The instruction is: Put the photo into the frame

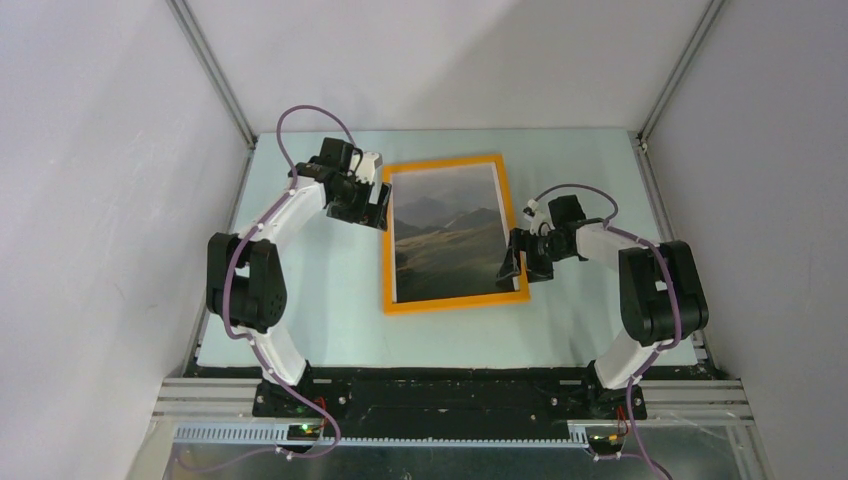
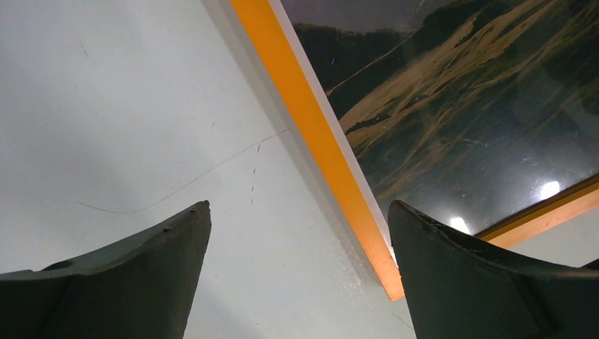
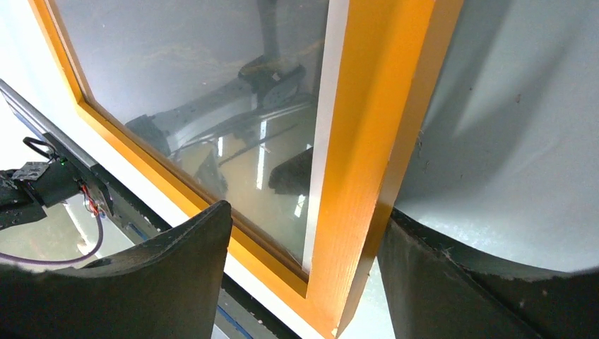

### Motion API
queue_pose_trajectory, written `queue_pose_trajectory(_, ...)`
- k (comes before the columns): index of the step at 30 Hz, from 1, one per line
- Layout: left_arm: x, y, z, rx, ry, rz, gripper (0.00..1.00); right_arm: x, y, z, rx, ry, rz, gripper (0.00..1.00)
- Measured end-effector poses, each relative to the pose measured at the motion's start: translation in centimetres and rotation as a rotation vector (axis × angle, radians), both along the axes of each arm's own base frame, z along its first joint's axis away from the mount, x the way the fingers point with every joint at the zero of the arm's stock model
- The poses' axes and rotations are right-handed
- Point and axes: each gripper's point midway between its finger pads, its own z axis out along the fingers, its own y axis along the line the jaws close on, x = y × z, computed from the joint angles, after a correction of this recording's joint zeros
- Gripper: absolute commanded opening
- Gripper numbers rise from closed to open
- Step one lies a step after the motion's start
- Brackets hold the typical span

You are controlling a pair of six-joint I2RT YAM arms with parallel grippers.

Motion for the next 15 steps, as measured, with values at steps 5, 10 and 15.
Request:
queue_pose_trajectory(5,0.0,0.0,0.0,0.000,0.000,-0.001,1.00,0.1,-0.3,0.1,-0.005,-0.007,-0.007,0.81)
queue_pose_trajectory(10,0.1,0.2,0.0,0.009,-0.002,0.003,1.00,0.7,-1.8,0.2,-0.034,-0.023,-0.050,0.85)
queue_pose_trajectory(15,0.2,0.4,-0.1,0.023,-0.006,0.010,1.00,1.6,-3.5,0.3,-0.061,-0.042,-0.104,0.86)
